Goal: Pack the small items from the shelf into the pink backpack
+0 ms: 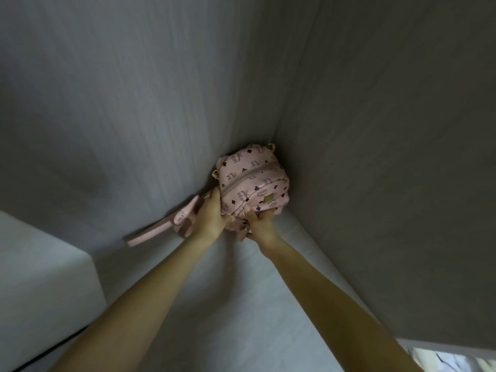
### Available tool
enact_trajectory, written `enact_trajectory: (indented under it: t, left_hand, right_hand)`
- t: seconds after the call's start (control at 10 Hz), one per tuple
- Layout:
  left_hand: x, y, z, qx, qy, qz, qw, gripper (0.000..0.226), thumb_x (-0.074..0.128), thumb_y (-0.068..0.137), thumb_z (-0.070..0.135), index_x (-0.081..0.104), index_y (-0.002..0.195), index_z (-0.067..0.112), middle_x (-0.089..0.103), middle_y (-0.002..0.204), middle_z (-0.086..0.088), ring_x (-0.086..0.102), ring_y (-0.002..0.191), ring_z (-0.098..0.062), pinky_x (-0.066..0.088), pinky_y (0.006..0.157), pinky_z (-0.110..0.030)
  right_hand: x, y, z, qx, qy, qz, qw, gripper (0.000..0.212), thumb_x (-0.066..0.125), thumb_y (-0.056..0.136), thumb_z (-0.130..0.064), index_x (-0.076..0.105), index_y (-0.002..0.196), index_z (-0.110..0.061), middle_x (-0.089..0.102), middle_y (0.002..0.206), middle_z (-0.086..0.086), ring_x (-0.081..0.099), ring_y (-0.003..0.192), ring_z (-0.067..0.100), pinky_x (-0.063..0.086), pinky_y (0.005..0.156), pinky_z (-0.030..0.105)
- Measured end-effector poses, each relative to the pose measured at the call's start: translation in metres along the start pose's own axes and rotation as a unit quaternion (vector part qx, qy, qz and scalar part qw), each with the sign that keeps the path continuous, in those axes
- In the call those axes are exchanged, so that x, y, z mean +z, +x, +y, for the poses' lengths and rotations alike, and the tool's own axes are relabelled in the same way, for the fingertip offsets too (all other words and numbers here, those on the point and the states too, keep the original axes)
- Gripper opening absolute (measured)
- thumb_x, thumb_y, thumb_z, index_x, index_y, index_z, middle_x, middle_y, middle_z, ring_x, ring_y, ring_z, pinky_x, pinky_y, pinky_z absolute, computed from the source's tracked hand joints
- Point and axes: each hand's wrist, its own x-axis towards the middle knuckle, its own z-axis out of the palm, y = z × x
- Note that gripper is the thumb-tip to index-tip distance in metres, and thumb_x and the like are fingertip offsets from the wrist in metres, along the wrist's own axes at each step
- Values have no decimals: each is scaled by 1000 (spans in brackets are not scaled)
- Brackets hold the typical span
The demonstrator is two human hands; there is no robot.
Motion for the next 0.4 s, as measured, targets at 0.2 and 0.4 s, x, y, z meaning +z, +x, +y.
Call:
enact_trajectory:
  t: [0.2,0.4]
  left_hand:
    - [-10,-13,5,-5,60,-34,998,72,72,77,11,33,139,12,46,137,-16,48,122,-34,42,100,-42]
    - [-58,-34,31,14,55,-42,998,57,62,83,2,41,135,11,56,127,-16,56,114,-31,46,96,-38]
  right_hand:
    - [-12,-15,-11,67,-87,-23,994,28,48,97,-30,48,116,-9,61,83,3,57,92,30,45,93,55]
    - [-40,-48,-59,58,-279,-104,953,36,54,95,-28,56,126,-10,60,111,2,56,100,16,47,76,22]
